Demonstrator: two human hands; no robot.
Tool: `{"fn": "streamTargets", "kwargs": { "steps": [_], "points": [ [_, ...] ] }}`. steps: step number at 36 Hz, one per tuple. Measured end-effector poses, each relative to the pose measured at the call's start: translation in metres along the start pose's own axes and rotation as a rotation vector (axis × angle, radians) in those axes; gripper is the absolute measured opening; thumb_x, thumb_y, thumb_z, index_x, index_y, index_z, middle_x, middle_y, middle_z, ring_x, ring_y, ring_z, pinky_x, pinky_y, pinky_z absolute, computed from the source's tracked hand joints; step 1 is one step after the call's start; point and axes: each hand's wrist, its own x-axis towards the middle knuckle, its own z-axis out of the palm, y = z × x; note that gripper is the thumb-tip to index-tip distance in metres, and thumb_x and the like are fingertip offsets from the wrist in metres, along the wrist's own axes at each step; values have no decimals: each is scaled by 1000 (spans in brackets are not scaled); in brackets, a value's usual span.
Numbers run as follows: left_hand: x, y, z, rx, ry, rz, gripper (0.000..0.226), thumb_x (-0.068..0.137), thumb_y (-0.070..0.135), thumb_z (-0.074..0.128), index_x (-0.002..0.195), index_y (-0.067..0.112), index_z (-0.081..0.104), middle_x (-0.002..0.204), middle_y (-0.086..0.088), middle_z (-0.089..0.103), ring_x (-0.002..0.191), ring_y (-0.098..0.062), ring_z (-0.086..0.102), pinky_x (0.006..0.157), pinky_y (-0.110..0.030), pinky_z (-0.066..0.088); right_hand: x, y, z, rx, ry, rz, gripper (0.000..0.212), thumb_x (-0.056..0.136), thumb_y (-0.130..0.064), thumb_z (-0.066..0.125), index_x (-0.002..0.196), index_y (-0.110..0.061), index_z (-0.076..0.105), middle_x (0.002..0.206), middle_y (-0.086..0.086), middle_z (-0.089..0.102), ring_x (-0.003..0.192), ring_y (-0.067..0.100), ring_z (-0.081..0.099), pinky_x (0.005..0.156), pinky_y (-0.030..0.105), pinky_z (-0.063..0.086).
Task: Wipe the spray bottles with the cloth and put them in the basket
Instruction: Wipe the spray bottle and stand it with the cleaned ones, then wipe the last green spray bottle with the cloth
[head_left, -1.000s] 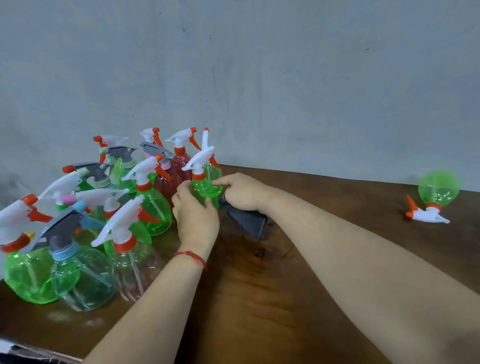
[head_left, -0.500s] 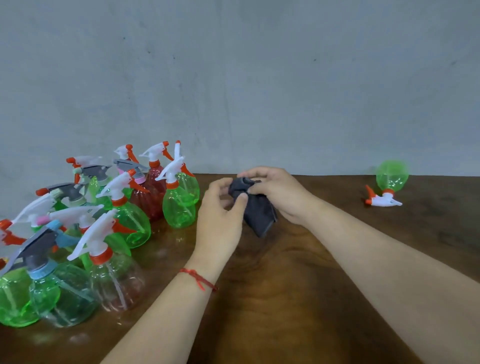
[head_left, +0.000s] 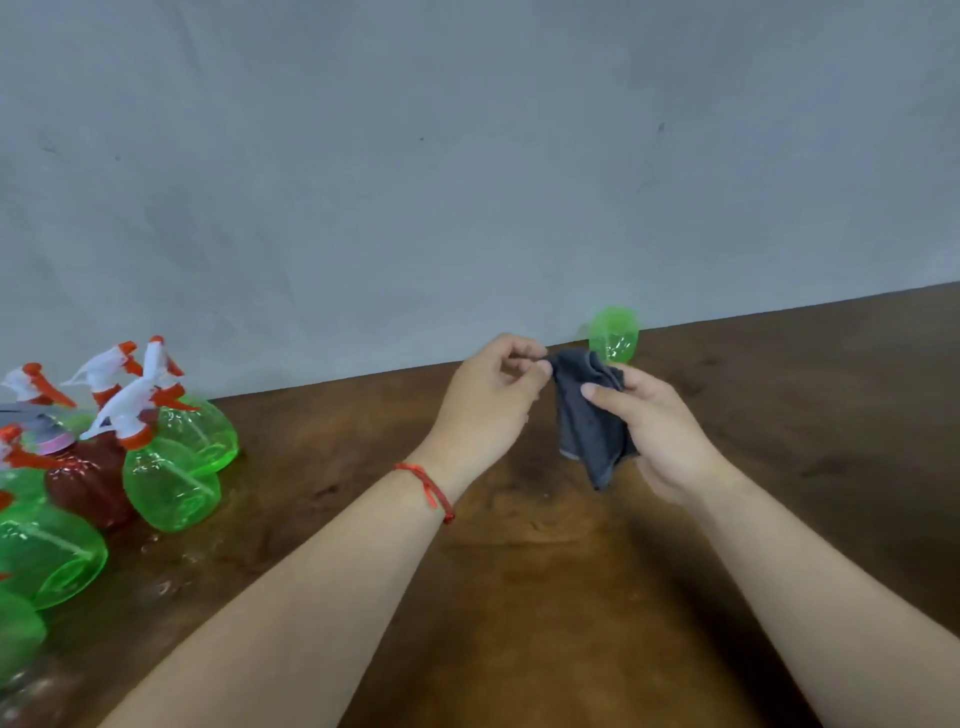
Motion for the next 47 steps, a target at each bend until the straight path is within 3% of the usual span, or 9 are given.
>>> {"fn": "streamTargets", "kwargs": {
  "steps": [6, 12, 15, 21, 25, 30, 38, 44, 47],
  "points": [
    [59, -22, 28, 534, -216, 149, 23, 103, 15, 62, 120, 29, 67, 112, 8, 63, 94, -8, 61, 91, -28, 49, 20, 12, -52, 242, 145, -9, 29, 104, -12, 62, 132, -12, 66, 113, 12, 77, 103, 32, 75, 74, 44, 62],
    [144, -41, 69, 1222, -403, 515, 57, 98, 8, 60, 149, 34, 54, 144, 0, 53, 133, -27, 50, 96, -43, 49, 39, 22, -90, 334, 198, -17, 30, 100, -14, 67, 130, -15, 71, 120, 10, 75, 109, 26, 73, 98, 55, 58],
    [186, -43, 90, 1346, -420, 693, 65, 93, 1, 58, 150, 31, 54, 152, -4, 50, 136, -30, 50, 92, -43, 48, 46, 26, -97, 379, 239, -4, 29, 99, -14, 68, 127, -16, 72, 119, 11, 75, 106, 28, 74, 81, 48, 62],
    [252, -51, 128, 1642, -613, 1291, 62, 88, 6, 72, 144, 27, 56, 157, -11, 53, 142, -40, 53, 99, -49, 53, 56, 33, -106, 377, 279, 37, 32, 99, -20, 72, 131, -22, 71, 126, 9, 74, 118, 33, 71, 95, 53, 59],
    [268, -53, 152, 1811, -725, 1418, 61, 96, 9, 71, 150, 30, 53, 169, -4, 40, 156, -36, 39, 119, -55, 42, 59, 32, -108, 375, 272, 44, 29, 100, -21, 71, 129, -25, 71, 123, 6, 75, 116, 29, 73, 90, 47, 60],
    [265, -58, 157, 2063, -691, 1223, 64, 107, 9, 53, 163, 30, 29, 176, 2, 20, 166, -31, 9, 131, -64, 10, 58, 31, -107, 381, 278, 65, 27, 99, -21, 72, 126, -25, 73, 120, 4, 76, 114, 27, 73, 99, 52, 59],
    [242, -64, 112, 1806, -679, 810, 71, 87, 54, 68, 146, 21, 44, 135, -3, 63, 138, -27, 52, 127, -57, 18, 51, 27, -100, 304, 252, 64, 26, 102, -21, 69, 127, -25, 73, 121, 3, 76, 115, 27, 73, 101, 57, 58],
    [179, -68, 62, 1427, -528, 267, 72, 78, 66, 70, 133, 21, 55, 119, -2, 57, 102, -28, 62, 82, -38, 49, 45, 23, -92, 224, 210, 68, 24, 102, -21, 68, 125, -22, 73, 120, 8, 76, 115, 34, 73, 100, 68, 54],
    [135, -69, 31, 1214, -387, 86, 72, 76, 64, 71, 136, 26, 55, 119, 4, 53, 108, -24, 59, 82, -37, 51, 37, 21, -86, 127, 182, 33, 21, 103, -20, 66, 122, -21, 74, 116, 8, 77, 110, 34, 74, 91, 55, 63]
  ]
}}
